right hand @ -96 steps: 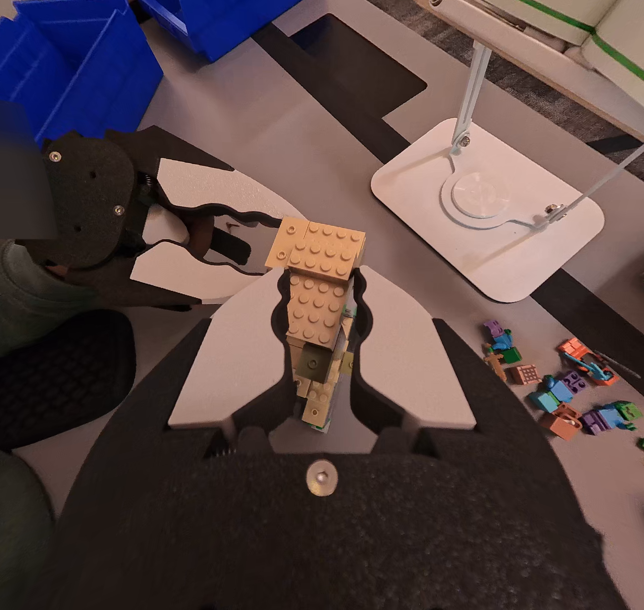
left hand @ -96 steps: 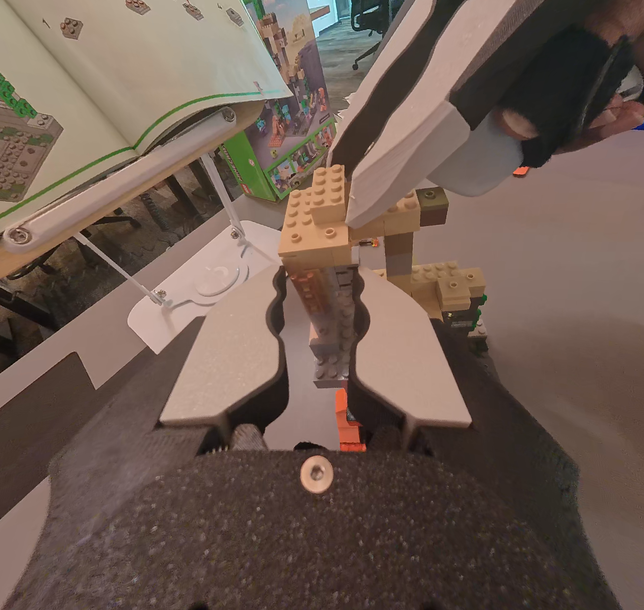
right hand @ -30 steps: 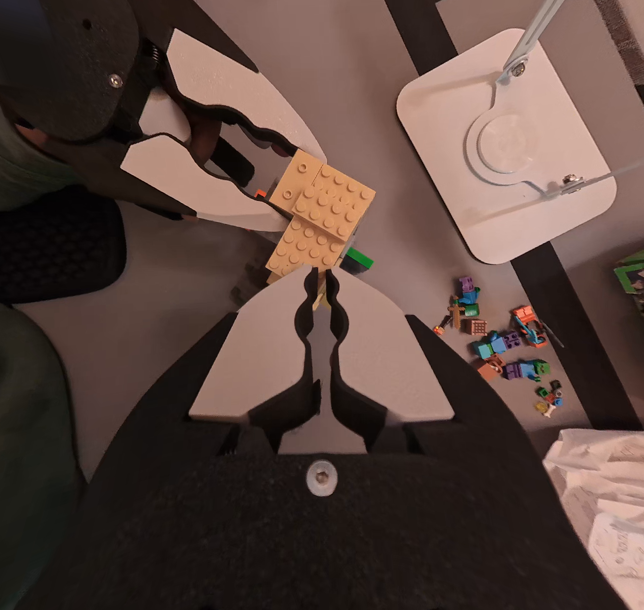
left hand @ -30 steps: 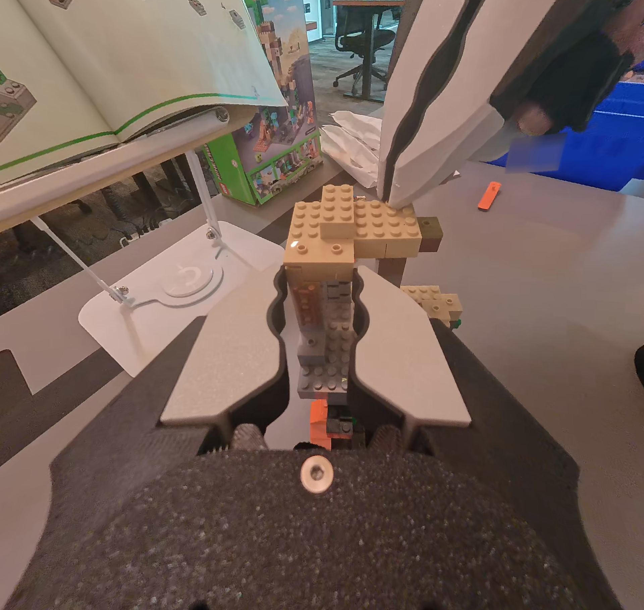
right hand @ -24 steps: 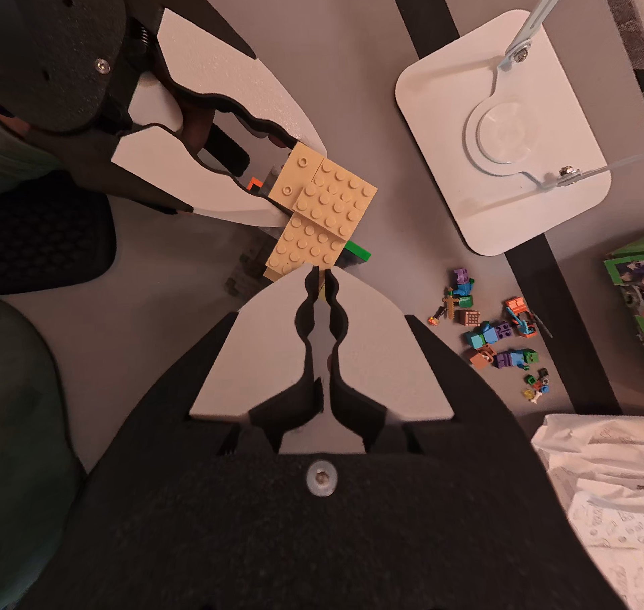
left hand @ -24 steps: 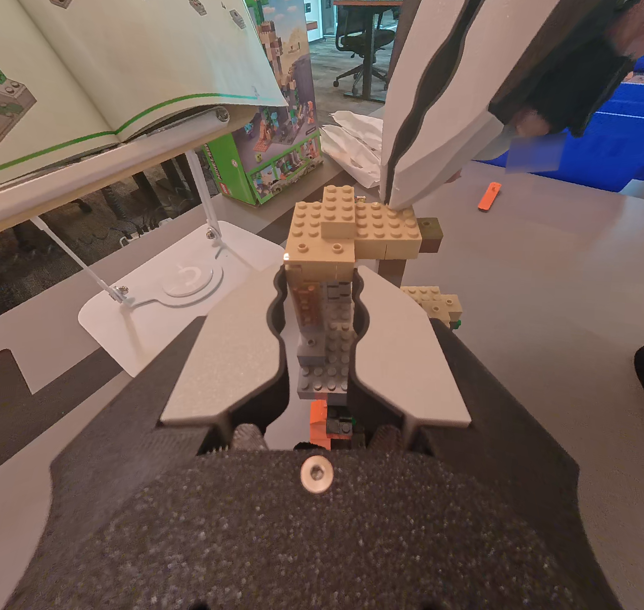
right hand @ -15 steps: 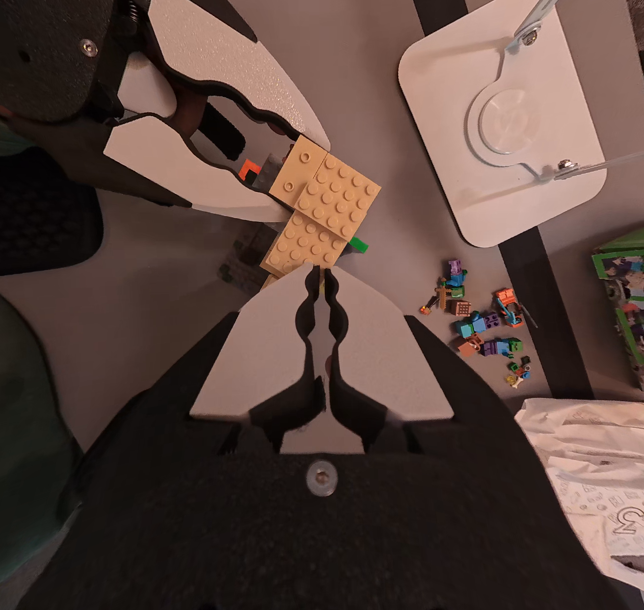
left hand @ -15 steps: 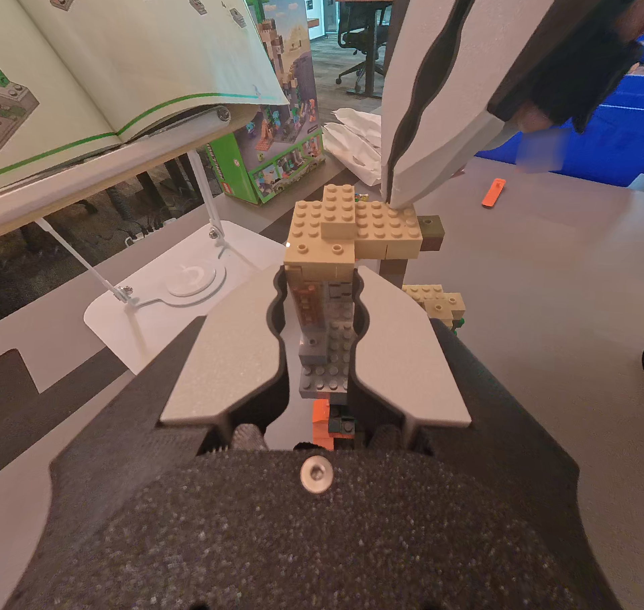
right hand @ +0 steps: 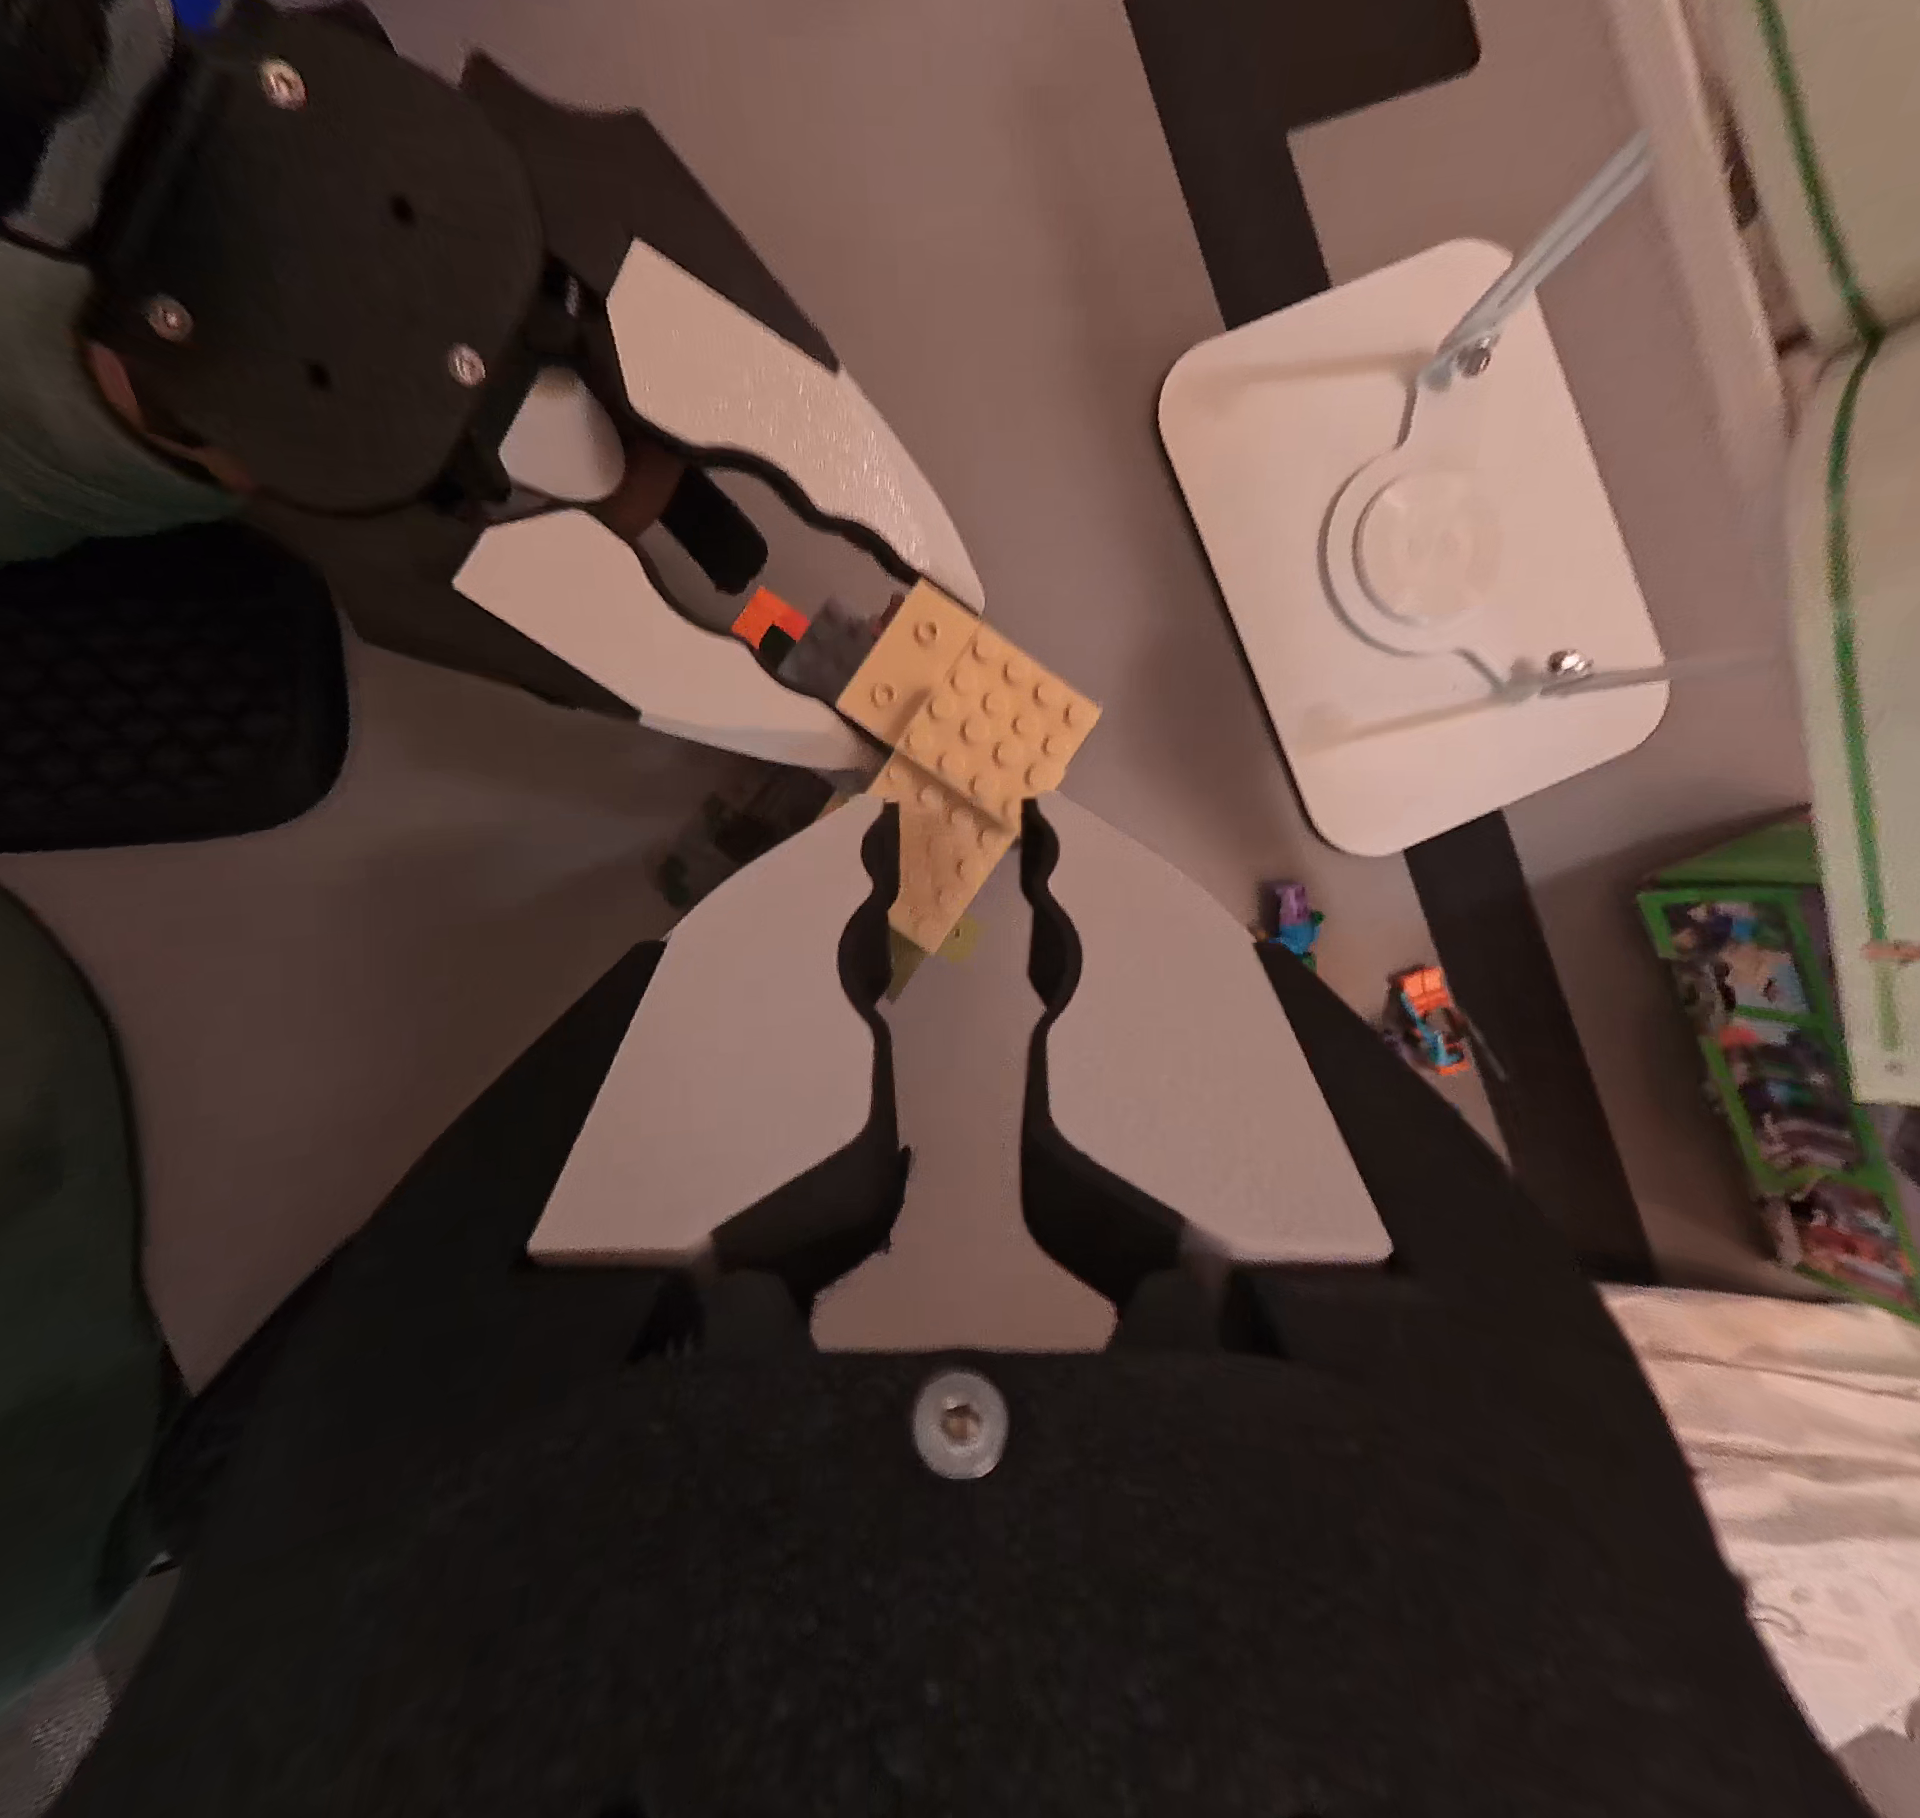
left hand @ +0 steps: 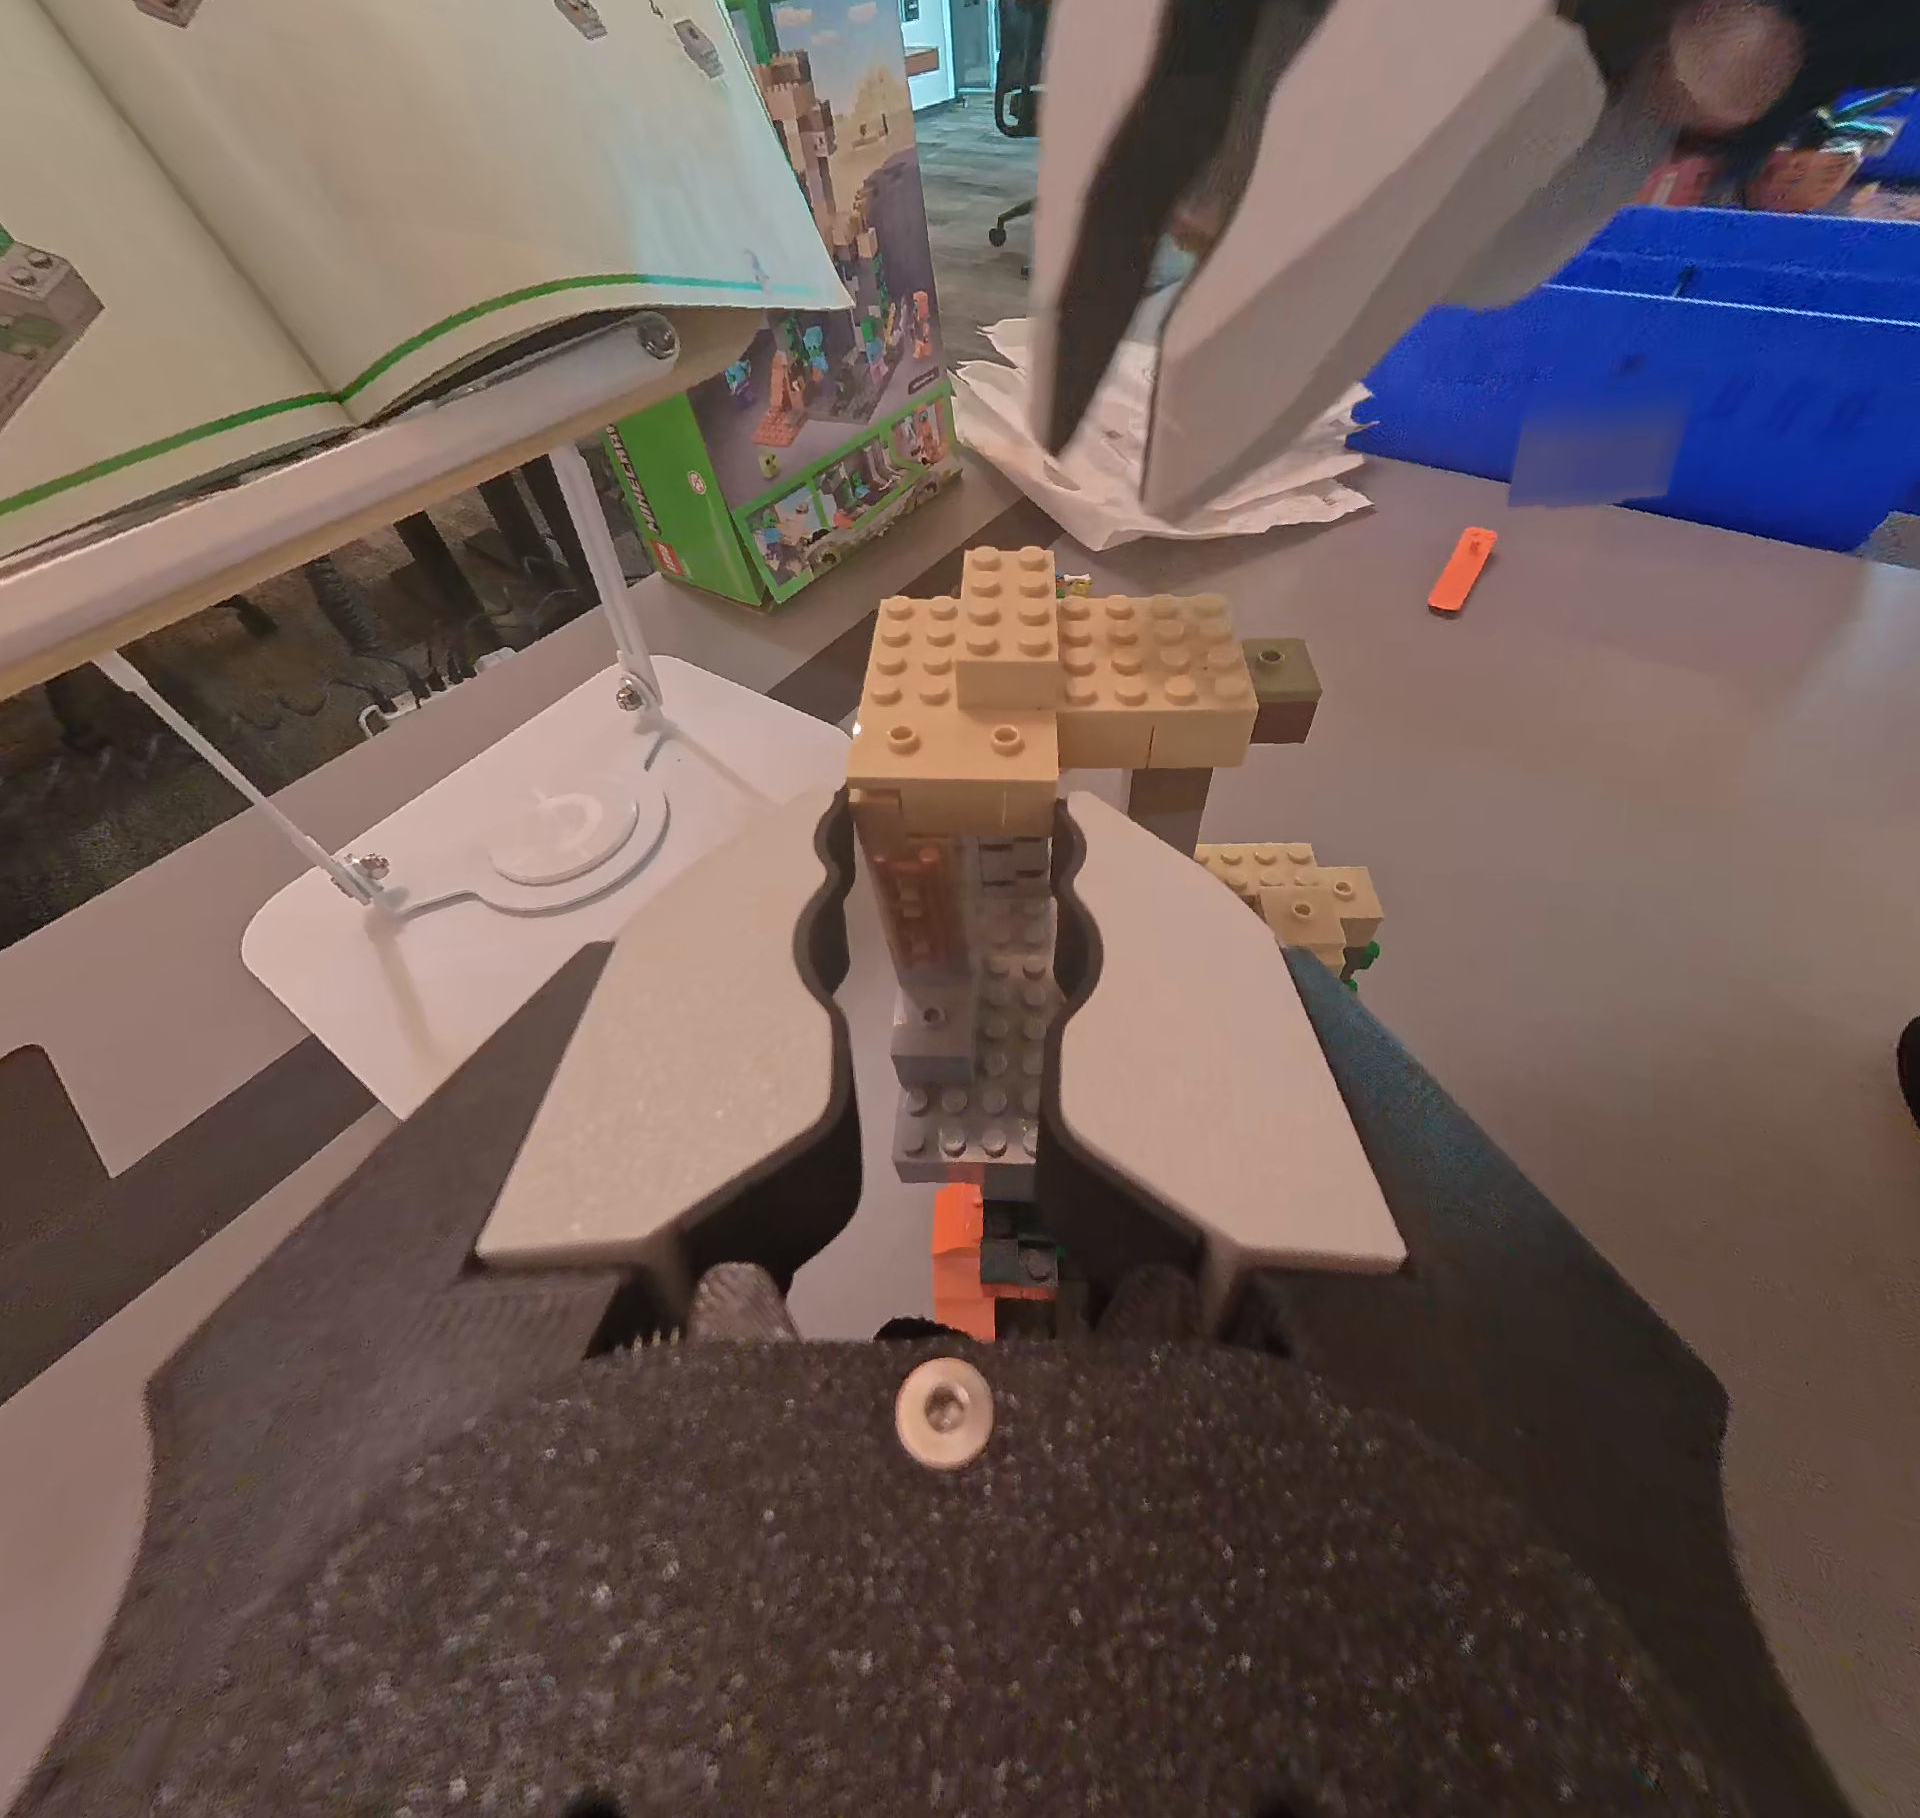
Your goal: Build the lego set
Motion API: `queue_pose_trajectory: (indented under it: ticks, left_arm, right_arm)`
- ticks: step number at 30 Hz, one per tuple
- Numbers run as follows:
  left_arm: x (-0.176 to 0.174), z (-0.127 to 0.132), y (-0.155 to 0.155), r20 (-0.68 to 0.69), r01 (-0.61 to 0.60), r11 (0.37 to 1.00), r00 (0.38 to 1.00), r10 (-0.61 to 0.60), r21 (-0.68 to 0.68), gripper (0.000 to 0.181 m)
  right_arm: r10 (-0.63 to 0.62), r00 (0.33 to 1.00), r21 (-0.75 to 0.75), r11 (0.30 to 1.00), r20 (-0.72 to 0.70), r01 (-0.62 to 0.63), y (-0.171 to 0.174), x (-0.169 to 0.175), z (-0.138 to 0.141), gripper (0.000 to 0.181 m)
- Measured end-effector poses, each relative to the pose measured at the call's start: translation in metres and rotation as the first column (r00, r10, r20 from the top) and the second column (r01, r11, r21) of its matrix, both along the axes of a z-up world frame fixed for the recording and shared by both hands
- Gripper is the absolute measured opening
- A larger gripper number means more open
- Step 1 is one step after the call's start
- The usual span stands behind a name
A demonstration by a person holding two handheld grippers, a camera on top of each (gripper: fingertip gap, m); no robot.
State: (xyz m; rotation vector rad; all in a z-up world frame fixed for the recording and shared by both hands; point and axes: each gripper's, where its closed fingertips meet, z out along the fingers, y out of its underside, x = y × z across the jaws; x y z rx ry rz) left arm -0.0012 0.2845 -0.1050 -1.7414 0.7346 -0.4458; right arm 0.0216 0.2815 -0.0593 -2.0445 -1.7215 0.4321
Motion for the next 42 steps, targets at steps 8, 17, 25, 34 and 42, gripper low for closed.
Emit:
queue_pose_trajectory:
  ticks: [8, 17, 25, 34, 42]
  left_arm:
    - [-0.014, 0.009, -0.008, -0.087, 0.02, 1.0, 0.996, -0.019, 0.007, 0.039]
    - [-0.023, 0.044, -0.003, -0.255, 0.123, 0.991, 0.958, -0.131, -0.05, 0.002]
    - [-0.003, 0.03, 0.011, -0.454, 0.204, 0.922, 0.822, -0.343, -0.328, 0.0]
    - [0.001, 0.019, 0.013, -0.459, 0.183, 0.899, 0.809, -0.367, -0.397, 0.0]
    - [0.001, 0.018, 0.012, -0.375, 0.18, 0.886, 0.856, -0.355, -0.427, 0.0]
  right_arm:
    - [-0.005, 0.994, -0.005, 1.0, 0.109, 0.005, 0.007, -0.021, -0.014, 0.033]
    - [-0.018, 0.992, -0.016, 1.0, 0.124, 0.02, 0.001, -0.003, -0.015, 0.033]
    - [-0.053, 0.997, -0.061, 0.997, 0.052, 0.056, -0.01, 0.006, -0.017, 0.029]
    - [-0.111, 0.99, -0.141, 0.985, -0.087, 0.098, -0.012, 0.009, -0.019, 0.029]
    - [-0.133, 0.983, -0.159, 0.981, -0.126, 0.112, -0.012, 0.009, -0.025, 0.027]
